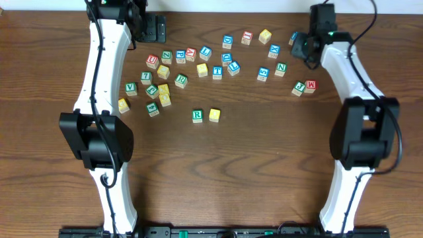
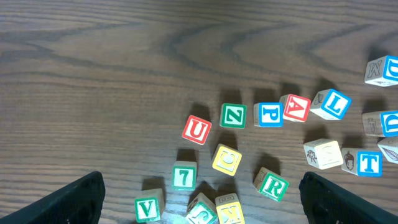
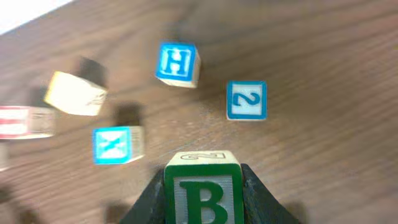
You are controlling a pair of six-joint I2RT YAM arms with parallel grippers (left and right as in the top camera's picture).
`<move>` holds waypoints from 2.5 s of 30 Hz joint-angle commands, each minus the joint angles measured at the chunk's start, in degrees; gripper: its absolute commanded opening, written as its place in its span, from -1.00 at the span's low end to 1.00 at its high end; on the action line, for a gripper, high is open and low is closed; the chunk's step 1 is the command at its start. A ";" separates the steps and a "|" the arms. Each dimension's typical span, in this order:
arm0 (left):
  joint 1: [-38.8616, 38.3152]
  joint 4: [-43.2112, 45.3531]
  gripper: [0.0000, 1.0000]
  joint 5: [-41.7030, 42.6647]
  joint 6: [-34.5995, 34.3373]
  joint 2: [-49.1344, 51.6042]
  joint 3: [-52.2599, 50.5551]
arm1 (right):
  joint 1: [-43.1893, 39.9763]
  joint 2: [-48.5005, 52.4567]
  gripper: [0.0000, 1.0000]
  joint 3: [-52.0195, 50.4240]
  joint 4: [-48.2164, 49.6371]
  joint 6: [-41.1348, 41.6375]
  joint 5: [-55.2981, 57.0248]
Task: Spell out ROBOT
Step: 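Lift the B block with the right gripper and carry it toward R and O, then lower the B block right of the O block and open the right gripper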
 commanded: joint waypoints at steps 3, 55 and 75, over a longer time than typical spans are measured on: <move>0.04 -0.31 0.97 -0.72 -0.26 -1.25 1.16 | 0.79 -5.31 -0.60 0.04 -2.73 -1.95 -6.80; 0.04 -0.31 0.97 -0.72 -0.26 -1.25 1.16 | 29.53 -6.47 -0.29 -18.45 -6.95 -4.09 -5.42; 0.04 -0.31 0.97 -0.72 -0.26 -1.25 1.16 | 26.69 -7.52 -0.28 -6.03 -15.54 -4.04 -5.73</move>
